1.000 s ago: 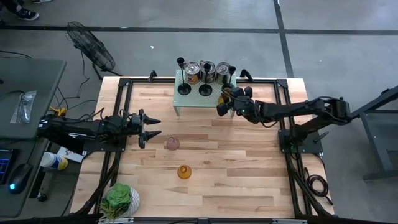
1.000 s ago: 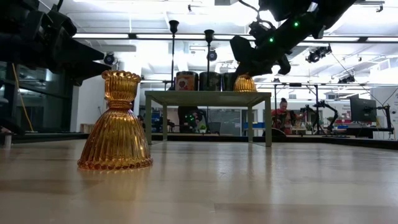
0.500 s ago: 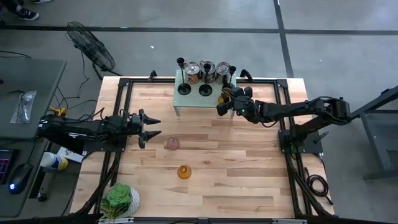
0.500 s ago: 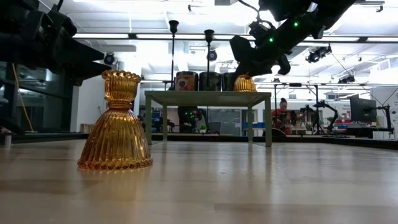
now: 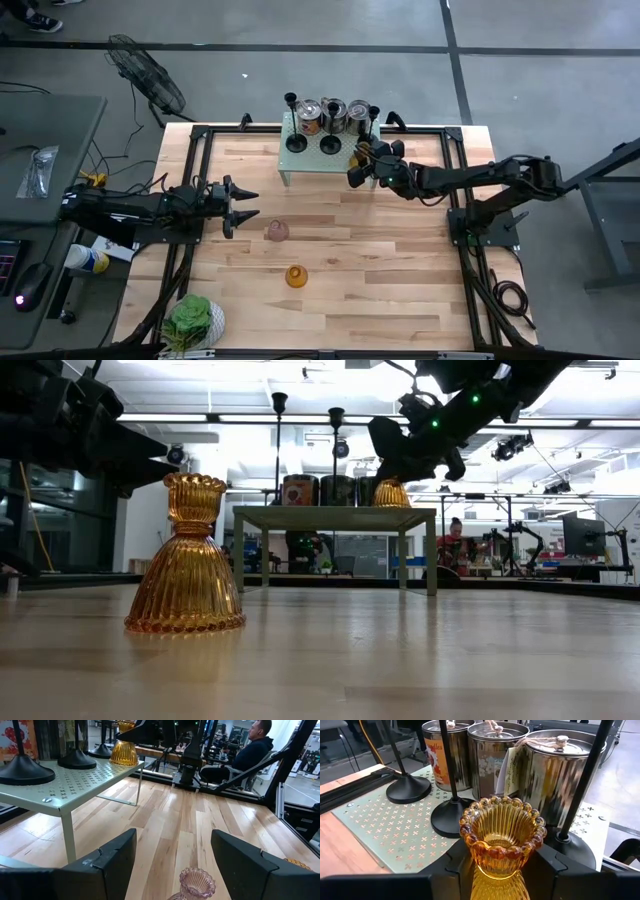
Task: Pick & Place candle stick holders
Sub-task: Put the right yellow candle holder on the shelf
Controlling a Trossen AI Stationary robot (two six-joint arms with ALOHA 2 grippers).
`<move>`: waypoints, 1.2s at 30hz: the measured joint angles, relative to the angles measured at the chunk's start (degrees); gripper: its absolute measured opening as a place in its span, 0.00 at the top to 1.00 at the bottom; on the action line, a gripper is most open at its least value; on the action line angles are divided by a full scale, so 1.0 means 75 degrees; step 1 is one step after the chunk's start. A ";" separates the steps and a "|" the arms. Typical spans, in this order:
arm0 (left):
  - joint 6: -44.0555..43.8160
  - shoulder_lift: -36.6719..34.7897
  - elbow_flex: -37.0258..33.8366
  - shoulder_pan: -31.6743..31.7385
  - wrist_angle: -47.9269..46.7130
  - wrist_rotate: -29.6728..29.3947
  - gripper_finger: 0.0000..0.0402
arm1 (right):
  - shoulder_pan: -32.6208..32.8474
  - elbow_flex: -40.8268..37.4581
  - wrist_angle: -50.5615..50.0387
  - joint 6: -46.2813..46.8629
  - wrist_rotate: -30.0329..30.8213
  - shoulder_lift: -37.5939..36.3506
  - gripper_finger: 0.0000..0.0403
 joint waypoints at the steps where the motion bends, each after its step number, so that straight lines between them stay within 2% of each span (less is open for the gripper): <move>1: 0.0001 0.0001 -0.0001 0.0000 0.0000 0.0000 0.37 | 0.0000 0.0000 0.0002 0.0000 0.0004 0.0000 0.69; 36: -0.0002 0.0000 0.0000 0.0000 -0.0001 0.0000 0.37 | -0.0251 0.0242 -0.0089 0.0096 -0.0071 0.0245 0.67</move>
